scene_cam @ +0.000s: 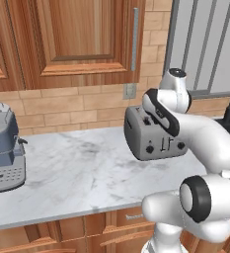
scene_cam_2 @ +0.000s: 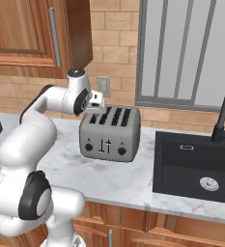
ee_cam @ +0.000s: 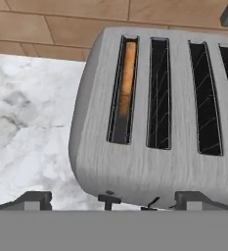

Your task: Start the toaster. Once the lever pops up, take the bread to the plate on the dining counter.

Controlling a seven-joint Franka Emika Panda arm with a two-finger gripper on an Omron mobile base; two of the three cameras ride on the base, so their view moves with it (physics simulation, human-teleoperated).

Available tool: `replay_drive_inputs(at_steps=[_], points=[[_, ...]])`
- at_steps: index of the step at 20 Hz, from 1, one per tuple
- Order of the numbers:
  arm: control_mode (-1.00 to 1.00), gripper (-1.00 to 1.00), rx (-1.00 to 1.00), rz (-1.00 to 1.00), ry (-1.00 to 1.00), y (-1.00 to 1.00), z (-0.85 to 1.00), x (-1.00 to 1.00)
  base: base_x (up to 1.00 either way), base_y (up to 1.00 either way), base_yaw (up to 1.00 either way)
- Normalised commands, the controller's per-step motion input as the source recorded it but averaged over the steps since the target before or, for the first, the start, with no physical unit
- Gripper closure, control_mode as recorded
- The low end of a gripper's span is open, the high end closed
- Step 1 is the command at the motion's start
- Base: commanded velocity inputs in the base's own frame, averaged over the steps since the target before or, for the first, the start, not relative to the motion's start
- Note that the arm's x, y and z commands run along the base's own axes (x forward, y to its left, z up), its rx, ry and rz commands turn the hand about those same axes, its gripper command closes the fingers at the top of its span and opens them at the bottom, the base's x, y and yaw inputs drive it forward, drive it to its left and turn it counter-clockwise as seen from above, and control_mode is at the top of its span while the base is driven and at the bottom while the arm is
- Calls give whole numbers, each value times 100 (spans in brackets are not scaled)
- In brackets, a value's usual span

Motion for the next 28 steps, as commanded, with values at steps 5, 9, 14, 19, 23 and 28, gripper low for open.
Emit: replay_drive_inputs(at_steps=[5,9,14,19,23,28], points=[[-100,-100,0,-3,0,0,-21,42,0,0,0],[-100,-100,0,-2,0,0,-20,37,0,0,0],[-100,-100,0,-3,0,0,-5,32,0,0,0],[-100,-100,0,-3,0,0,-4,32,0,0,0],[-100,-100,0,-3,0,0,-18,29,0,0,0],[-100,-100,0,-3,0,0,-14,22,0,0,0]])
